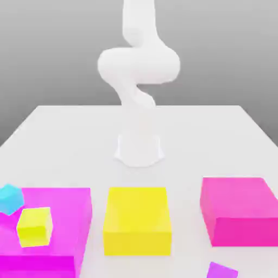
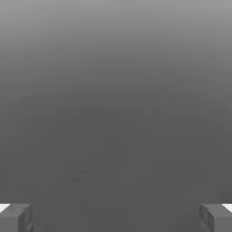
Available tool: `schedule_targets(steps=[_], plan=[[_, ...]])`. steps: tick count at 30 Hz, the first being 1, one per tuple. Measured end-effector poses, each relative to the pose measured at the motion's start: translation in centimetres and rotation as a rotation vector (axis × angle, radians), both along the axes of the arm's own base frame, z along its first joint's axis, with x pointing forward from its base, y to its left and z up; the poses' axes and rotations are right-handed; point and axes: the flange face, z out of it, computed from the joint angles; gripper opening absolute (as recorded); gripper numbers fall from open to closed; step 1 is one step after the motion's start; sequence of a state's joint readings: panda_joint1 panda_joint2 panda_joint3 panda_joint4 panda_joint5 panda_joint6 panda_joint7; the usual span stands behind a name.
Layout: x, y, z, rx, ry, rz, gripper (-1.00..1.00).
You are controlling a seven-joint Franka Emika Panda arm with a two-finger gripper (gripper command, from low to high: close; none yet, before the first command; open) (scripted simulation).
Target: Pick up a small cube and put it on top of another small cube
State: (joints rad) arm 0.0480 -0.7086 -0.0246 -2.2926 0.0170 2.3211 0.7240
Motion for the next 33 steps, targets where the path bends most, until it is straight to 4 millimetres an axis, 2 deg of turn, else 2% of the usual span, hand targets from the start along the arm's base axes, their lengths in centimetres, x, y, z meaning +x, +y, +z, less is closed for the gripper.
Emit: schedule_targets(steps=[4, 8, 12, 16, 20, 24, 30, 33], plan=[[5.0, 1.5, -5.0, -0.039, 0.096, 0.139, 0.0], [9.0, 3.5, -10.6, -0.08, 0.185, 0.271, 0.0], [12.3, 5.8, -16.7, -0.127, 0.27, 0.402, 0.0], [14.5, 8.3, -23.2, -0.179, 0.352, 0.531, 0.0], [15.7, 11.3, -30.0, -0.241, 0.43, 0.671, 0.0], [16.2, 12.9, -36.9, -0.305, 0.509, 0.791, 0.0], [15.4, 15.1, -47.1, -0.415, 0.622, 0.978, 0.0], [15.2, 15.4, -51.8, -0.431, 0.637, 1.004, 0.0]])
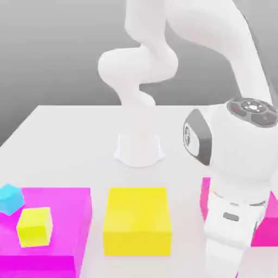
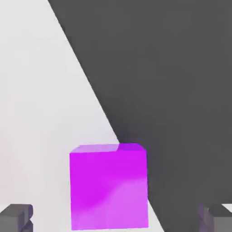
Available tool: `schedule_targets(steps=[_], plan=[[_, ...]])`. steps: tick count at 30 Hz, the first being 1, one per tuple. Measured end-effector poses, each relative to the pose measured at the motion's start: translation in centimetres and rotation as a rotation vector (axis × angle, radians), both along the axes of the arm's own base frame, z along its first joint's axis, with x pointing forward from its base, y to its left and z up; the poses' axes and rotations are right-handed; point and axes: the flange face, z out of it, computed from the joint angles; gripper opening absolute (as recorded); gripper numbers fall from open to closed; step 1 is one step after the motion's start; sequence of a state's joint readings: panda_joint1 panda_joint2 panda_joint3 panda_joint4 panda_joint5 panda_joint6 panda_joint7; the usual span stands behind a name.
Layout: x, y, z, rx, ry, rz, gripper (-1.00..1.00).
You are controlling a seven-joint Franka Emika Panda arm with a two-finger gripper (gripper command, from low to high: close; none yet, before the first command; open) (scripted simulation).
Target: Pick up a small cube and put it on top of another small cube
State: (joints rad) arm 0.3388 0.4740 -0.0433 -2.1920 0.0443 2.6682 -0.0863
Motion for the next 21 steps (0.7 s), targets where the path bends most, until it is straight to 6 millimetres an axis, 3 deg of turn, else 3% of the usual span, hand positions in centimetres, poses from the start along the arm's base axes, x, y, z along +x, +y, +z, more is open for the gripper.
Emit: schedule_targets(steps=[1, 2, 8, 10, 13, 17, 21], plan=[[0.0, 0.0, -1.6, -0.001, 0.001, 0.002, 0.0], [-0.1, 0.0, -2.6, -0.001, 0.002, 0.003, -1.0], [-0.2, 0.0, -3.2, -0.001, 0.004, 0.003, -1.0], [-0.1, 0.0, -1.6, -0.002, 0.004, 0.004, -1.0], [-0.1, -0.3, 2.5, -0.002, 0.004, -0.003, -1.0], [0.9, -10.1, 6.9, -0.02, -0.01, -0.205, -1.0], [-0.5, -20.1, 10.3, -0.029, -0.015, -0.422, -1.0]])
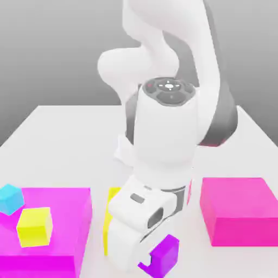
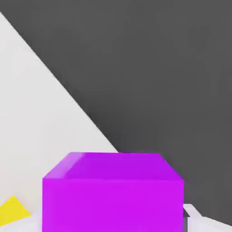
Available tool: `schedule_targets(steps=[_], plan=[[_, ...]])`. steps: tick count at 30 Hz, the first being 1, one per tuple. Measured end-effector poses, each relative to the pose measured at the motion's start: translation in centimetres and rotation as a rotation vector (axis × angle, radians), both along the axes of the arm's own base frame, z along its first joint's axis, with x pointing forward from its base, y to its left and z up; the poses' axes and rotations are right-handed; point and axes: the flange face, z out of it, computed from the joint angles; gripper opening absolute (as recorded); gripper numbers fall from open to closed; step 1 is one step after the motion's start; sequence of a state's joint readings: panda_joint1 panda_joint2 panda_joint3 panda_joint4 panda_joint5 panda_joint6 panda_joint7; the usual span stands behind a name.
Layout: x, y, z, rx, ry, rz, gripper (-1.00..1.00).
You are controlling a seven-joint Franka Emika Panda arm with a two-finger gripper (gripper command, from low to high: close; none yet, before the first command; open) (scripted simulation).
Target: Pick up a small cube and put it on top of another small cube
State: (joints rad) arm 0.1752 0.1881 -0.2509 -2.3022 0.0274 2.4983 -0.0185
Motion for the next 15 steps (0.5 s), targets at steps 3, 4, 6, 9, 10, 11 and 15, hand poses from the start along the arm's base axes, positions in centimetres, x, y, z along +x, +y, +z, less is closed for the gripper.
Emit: schedule_targets(steps=[3, 4, 6, 9, 10, 11, 15], plan=[[-2.8, -8.0, 2.3, 0.002, -0.002, -0.187, -1.0], [-4.5, -12.0, 3.0, 0.004, -0.002, -0.28, -1.0], [-9.4, -20.0, 4.6, 0.015, -0.002, -0.488, -1.0], [-16.7, -28.4, 4.3, 0.037, -0.001, -0.74, -1.0], [-17.5, -29.1, 3.3, 0.039, -0.002, -0.765, -1.0], [-17.5, -29.0, 2.1, 0.039, -0.002, -0.764, -1.0], [-15.7, -26.9, 1.0, 0.037, 0.0, -0.706, 1.0]])
